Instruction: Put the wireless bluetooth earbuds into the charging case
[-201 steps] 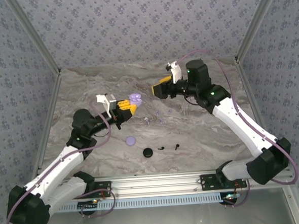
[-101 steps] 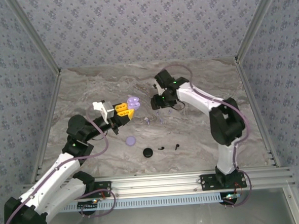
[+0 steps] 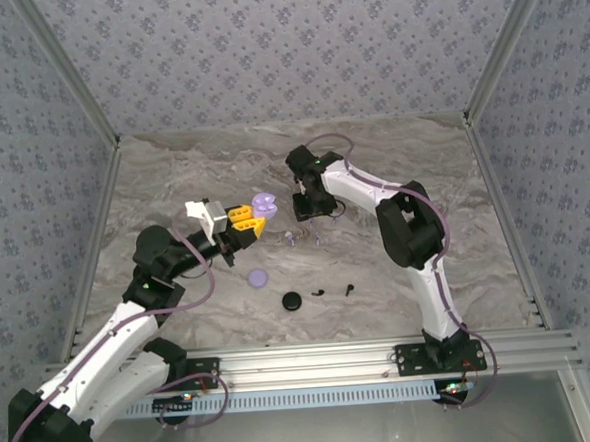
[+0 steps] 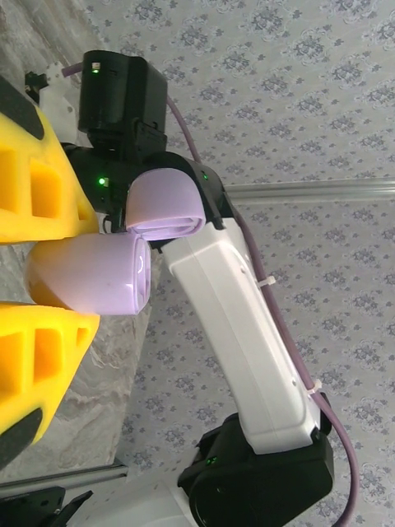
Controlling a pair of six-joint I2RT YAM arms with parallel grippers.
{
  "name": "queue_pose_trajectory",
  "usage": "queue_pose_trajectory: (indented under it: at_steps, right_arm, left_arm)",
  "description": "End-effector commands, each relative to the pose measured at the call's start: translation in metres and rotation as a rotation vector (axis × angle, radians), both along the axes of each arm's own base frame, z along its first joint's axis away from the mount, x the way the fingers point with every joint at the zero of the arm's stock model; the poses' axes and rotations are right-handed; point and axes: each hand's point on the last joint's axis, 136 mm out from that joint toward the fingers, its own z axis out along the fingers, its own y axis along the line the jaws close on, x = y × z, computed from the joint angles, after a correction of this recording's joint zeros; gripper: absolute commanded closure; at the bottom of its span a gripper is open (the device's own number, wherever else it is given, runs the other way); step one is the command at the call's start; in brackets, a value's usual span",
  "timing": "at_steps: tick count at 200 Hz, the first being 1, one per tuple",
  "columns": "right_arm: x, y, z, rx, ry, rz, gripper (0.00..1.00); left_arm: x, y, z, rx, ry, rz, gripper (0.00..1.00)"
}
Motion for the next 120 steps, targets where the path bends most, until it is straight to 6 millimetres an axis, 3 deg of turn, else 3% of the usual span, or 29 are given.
queue_pose_trajectory:
  at_steps: [1, 120]
  right_arm:
    - [-0.003, 0.001, -0.005, -0.039, 0.024, -0.009, 0.58]
    - [0.0, 0.004, -0.031, -0.087, 0.044, 0.012, 0.67]
  left_arm:
    - [-0.007, -0.001, 0.006, -0.004, -0.04, -0.02, 1.0]
    - [-0.006, -0.001, 0.002, -0.006, -0.009, -0.019, 1.0]
